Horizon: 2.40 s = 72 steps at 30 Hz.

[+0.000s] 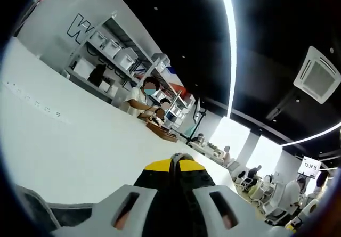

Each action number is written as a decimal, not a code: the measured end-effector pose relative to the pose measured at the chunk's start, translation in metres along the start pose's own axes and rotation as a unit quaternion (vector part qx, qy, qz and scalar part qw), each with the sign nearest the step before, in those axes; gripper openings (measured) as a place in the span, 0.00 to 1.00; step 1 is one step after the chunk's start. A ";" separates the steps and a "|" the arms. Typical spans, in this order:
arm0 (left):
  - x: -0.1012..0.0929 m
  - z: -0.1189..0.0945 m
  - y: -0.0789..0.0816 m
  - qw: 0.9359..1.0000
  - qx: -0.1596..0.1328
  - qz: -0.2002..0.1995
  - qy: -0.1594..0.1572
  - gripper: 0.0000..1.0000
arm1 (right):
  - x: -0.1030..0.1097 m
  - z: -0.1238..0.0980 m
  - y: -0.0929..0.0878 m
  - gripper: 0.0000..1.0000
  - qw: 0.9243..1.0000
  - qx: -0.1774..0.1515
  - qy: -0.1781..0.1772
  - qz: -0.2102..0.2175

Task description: Open the folded towel by lifting each exposed corner and separating the folded layers until the towel lies flat within the target outline without major curled edges

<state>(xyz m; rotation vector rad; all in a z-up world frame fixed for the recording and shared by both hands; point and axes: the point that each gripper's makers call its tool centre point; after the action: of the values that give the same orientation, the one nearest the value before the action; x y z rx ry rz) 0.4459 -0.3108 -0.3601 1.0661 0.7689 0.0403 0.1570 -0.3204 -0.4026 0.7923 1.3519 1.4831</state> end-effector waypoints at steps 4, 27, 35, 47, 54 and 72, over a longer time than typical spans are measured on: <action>0.002 0.002 -0.003 1.000 -0.001 -0.005 0.000 0.01 | -0.003 -0.001 -0.004 0.00 1.000 0.007 -0.004 -0.003; -0.010 0.015 -0.016 1.000 -0.009 -0.012 -0.010 0.02 | -0.027 -0.013 -0.011 0.00 0.999 0.018 -0.043 -0.011; -0.006 0.015 -0.029 1.000 0.002 -0.029 -0.005 0.02 | -0.023 -0.013 -0.018 0.00 0.998 0.045 -0.030 -0.031; -0.015 0.017 -0.033 0.999 0.008 -0.046 -0.005 0.04 | -0.028 -0.017 -0.024 0.00 0.998 0.054 -0.033 -0.031; -0.016 0.016 -0.039 0.998 0.015 -0.056 -0.003 0.13 | -0.031 -0.021 -0.035 0.00 0.996 0.074 -0.040 -0.034; -0.009 0.015 -0.050 0.994 0.047 -0.099 0.026 0.36 | -0.049 -0.031 -0.046 0.00 0.992 0.095 -0.082 -0.026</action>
<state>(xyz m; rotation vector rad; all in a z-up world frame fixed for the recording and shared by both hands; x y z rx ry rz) 0.4319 -0.3513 -0.3909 1.0767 0.9286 -0.1393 0.1555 -0.3801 -0.4469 0.9710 1.3913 1.2320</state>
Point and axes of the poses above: the point that each gripper's makers call its tool centre point, and the gripper's own axes: z roughly forward along the fingers, x roughly to its left, y roughly out of its top, and after that the axes turned 10 degrees about -x, right-handed
